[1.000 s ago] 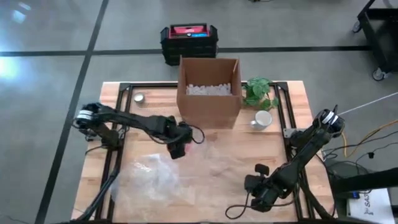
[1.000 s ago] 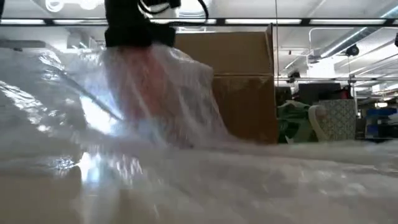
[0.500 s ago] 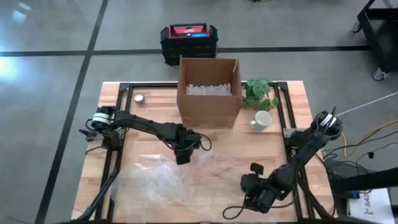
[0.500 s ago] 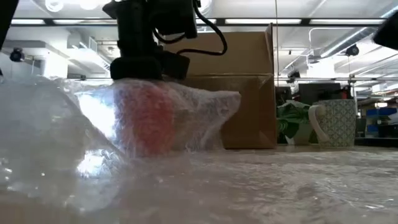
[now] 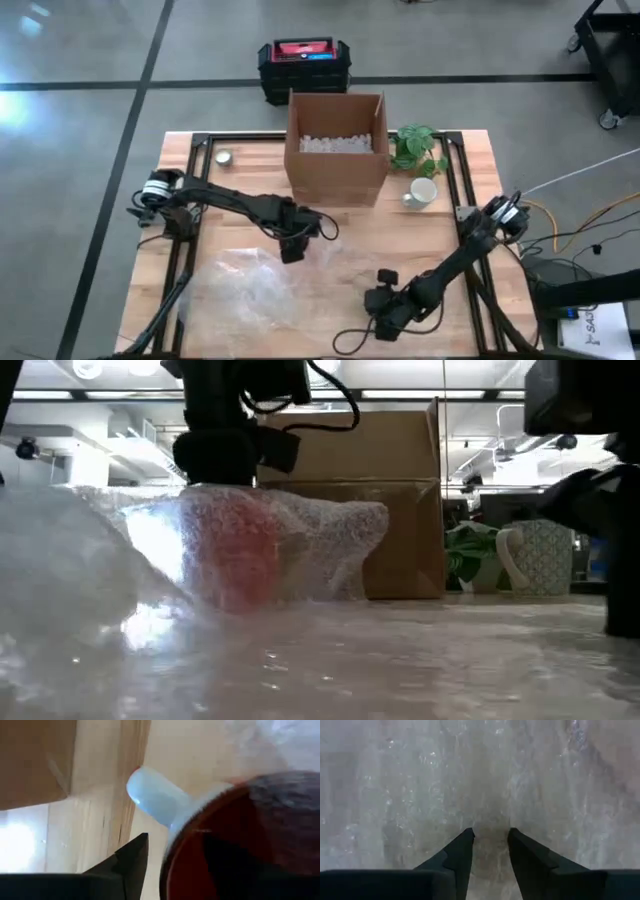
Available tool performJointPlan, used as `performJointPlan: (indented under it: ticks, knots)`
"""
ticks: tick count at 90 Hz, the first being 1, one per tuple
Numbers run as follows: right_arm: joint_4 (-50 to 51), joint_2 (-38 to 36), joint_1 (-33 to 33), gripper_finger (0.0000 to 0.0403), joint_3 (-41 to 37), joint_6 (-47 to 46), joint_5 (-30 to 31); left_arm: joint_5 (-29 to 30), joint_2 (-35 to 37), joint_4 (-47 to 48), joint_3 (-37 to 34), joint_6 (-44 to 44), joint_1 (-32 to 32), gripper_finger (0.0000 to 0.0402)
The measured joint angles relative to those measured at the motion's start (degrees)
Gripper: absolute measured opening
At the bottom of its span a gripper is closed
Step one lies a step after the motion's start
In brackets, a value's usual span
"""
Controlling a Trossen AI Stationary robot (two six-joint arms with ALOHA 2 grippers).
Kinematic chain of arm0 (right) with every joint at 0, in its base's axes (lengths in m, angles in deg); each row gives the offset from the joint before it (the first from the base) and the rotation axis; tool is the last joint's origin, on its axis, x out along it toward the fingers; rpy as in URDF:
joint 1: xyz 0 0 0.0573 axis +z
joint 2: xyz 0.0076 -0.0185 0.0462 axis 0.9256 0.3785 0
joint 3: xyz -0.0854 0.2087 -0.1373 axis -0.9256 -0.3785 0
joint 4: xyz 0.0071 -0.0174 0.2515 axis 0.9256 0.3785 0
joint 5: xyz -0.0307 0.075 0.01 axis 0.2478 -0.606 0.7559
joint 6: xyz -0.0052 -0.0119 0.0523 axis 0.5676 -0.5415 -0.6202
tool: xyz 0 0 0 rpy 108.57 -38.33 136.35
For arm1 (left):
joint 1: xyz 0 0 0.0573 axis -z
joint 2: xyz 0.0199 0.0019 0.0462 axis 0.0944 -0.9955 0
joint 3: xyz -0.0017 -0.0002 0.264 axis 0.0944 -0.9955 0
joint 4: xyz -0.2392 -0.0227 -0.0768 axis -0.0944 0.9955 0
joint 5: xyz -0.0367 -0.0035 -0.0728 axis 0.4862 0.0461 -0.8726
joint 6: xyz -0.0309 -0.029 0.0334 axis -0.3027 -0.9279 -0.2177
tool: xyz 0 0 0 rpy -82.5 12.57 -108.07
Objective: Wrap mug
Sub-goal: Wrap the orange mug with the right transparent bubble wrap
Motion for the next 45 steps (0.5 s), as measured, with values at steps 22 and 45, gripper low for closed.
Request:
performJointPlan:
  ticks: [22,45]
  knots:
    - [9.3,-1.9,4.2,0.0076,0.0,-5.8,-1.5,1.0,0.5,0.0,0.0,0.2,-0.7,0.0137]
    - [16.4,-3.0,8.2,0.0061,-0.2,-12.1,-1.4,2.5,-0.2,0.2,0.0,0.2,-1.4,0.0103]
